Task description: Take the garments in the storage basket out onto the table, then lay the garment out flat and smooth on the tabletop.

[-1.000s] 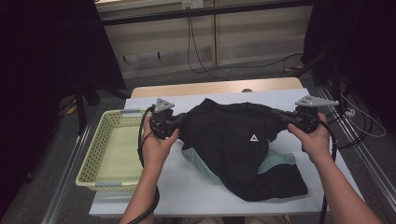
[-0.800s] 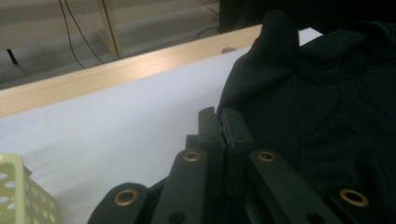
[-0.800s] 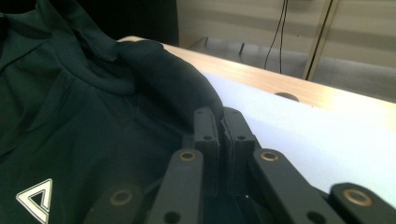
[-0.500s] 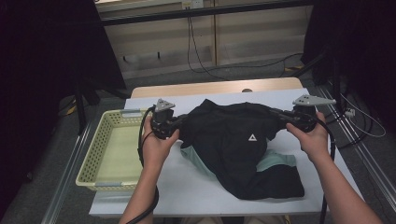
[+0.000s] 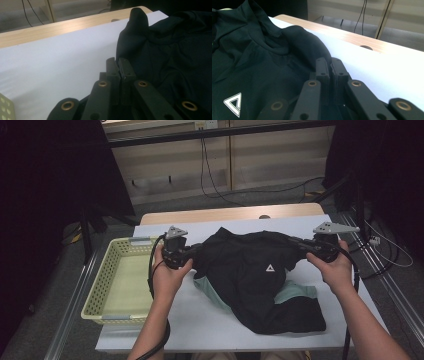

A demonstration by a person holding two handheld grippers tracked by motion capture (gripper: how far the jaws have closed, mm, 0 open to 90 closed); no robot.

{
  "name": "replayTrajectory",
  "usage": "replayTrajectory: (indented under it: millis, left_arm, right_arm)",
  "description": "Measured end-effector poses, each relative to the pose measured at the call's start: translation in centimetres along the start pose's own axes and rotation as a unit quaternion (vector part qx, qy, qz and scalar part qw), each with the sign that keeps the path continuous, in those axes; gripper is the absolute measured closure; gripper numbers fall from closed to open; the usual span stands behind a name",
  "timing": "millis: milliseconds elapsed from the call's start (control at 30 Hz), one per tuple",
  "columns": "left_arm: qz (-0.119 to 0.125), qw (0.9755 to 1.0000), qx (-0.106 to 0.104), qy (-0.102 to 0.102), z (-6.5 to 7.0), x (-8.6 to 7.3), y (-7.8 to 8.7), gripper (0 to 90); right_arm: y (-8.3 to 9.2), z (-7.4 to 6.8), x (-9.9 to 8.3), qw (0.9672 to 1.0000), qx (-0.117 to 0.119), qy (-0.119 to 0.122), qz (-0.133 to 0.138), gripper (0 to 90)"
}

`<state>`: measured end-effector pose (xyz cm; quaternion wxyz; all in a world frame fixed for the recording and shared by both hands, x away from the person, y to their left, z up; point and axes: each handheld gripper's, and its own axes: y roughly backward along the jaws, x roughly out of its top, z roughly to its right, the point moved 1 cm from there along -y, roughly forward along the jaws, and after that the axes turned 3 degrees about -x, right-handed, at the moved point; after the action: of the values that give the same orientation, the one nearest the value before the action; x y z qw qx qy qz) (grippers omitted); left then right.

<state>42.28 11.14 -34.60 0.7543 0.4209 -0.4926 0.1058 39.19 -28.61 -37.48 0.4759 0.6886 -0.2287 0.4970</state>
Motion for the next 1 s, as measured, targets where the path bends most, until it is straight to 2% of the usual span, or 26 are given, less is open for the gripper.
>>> replayTrajectory:
  millis: [433, 567, 633, 767, 867, 933, 1000]
  left_arm:
    - [0.005, 1.0000, 0.005, -0.002, -0.4, 0.5, 0.0, 88.4]
    - [0.012, 0.9999, 0.001, -0.001, -0.4, 1.1, 0.3, 88.4]
    - [0.009, 1.0000, 0.000, -0.005, -0.4, 1.4, 0.3, 88.4]
    - [0.012, 0.9999, 0.003, -0.007, -0.3, 2.1, 0.5, 88.4]
    - [0.024, 0.9996, 0.006, -0.010, -0.3, 2.9, 0.9, 88.5]
    - [0.029, 0.9994, 0.010, -0.014, -0.2, 3.4, 1.2, 88.5]
    - [0.028, 0.9994, 0.011, -0.016, -0.2, 3.6, 1.4, 88.5]
  right_arm:
    - [-0.2, 0.1, 0.3, 1.0000, -0.006, 0.003, 0.005, 86.5]
    - [0.1, 0.3, 1.0, 0.9994, -0.024, 0.005, 0.025, 86.8]
    - [0.2, 0.3, 1.3, 0.9992, -0.030, 0.005, 0.026, 86.8]
    - [0.1, 0.3, 1.8, 0.9989, -0.035, 0.008, 0.030, 86.8]
    - [0.2, 0.4, 2.3, 0.9983, -0.043, 0.005, 0.040, 86.8]
    - [0.2, 0.4, 2.6, 0.9981, -0.041, -0.001, 0.045, 86.8]
    - [0.1, 0.2, 2.8, 0.9982, -0.040, 0.004, 0.044, 86.8]
